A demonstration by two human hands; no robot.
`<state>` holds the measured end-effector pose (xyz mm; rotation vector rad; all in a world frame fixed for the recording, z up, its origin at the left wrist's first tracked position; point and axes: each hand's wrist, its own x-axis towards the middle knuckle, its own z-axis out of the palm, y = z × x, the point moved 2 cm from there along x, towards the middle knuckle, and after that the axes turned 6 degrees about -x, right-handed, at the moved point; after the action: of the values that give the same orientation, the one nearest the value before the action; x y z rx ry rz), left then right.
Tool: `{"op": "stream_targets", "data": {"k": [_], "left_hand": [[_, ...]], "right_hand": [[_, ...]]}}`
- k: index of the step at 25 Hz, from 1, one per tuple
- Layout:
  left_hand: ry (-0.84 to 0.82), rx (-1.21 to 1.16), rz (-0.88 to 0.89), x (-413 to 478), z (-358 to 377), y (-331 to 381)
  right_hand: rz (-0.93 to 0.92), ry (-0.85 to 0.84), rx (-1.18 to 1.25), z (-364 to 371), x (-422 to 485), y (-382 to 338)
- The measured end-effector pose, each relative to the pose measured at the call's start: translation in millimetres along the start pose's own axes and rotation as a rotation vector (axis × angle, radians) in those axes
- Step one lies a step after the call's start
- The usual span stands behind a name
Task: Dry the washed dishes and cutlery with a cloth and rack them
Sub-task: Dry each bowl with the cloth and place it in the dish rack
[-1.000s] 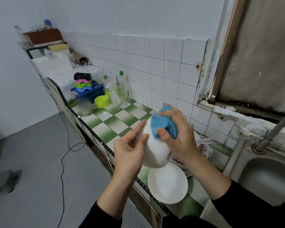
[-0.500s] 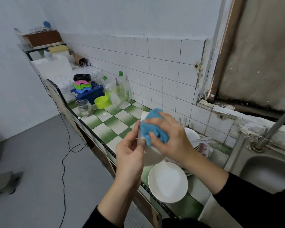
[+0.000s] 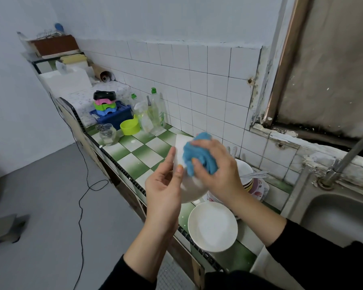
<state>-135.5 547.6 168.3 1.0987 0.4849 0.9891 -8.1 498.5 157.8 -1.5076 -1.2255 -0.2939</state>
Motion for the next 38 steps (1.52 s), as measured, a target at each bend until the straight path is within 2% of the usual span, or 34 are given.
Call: {"op": "stream_targets", "data": {"k": [2,6,8,12,13,16,18,20,24,27,29,34,35,38], "left_hand": [[0.002,-0.001,0.024,-0.1,2.0,3.9],[0.031,-0.06,0.019,2.9,1.9,11.2],[0.017,-0.074,0.022,0.3,1.6,12.5],[0.017,-0.076,0.066,-1.5,3.1,17.3],[0.031,-0.094,0.068,0.3,4.3,20.2],[0.082,-0.221,0.049,6.1,5.9,28.9],[0.104,-0.253,0.032,5.1,5.9,29.1],[0.132,-0.247,0.034,2.1,6.1,26.6],[0.155,-0.27,0.067,0.5,17.3,28.0],[0.186,-0.447,0.031,9.5,24.5,33.0],[0.16,-0.533,-0.053,15.2,25.6,32.3],[0.098,-0.537,-0.142,19.7,20.8,25.8],[0.087,-0.537,-0.13,20.6,21.1,26.1],[0.048,-0.516,-0.071,23.3,21.9,29.0]], "right_hand": [[0.099,0.063,0.056,0.0,8.4,-2.0],[-0.205,-0.046,-0.089,11.3,-30.6,-5.1],[-0.279,-0.055,-0.102,15.7,-41.9,-2.8],[-0.015,0.116,0.095,12.2,-2.4,-10.5],[-0.015,0.132,0.094,13.3,1.9,-13.3],[-0.26,0.063,-0.066,24.9,-18.2,-14.6],[-0.303,0.02,-0.089,31.5,-37.9,-7.0],[-0.213,0.048,0.022,31.7,-37.2,-2.0],[0.088,0.273,0.25,23.1,-9.8,-8.4],[0.081,0.326,0.29,34.3,-25.4,-16.6],[0.153,0.35,0.391,41.8,-47.6,-27.0],[0.68,0.642,0.787,4.1,-7.5,-14.8],[0.721,0.65,0.812,-3.1,2.4,-11.4],[0.666,0.646,0.795,-2.5,-2.6,-20.2]]}}
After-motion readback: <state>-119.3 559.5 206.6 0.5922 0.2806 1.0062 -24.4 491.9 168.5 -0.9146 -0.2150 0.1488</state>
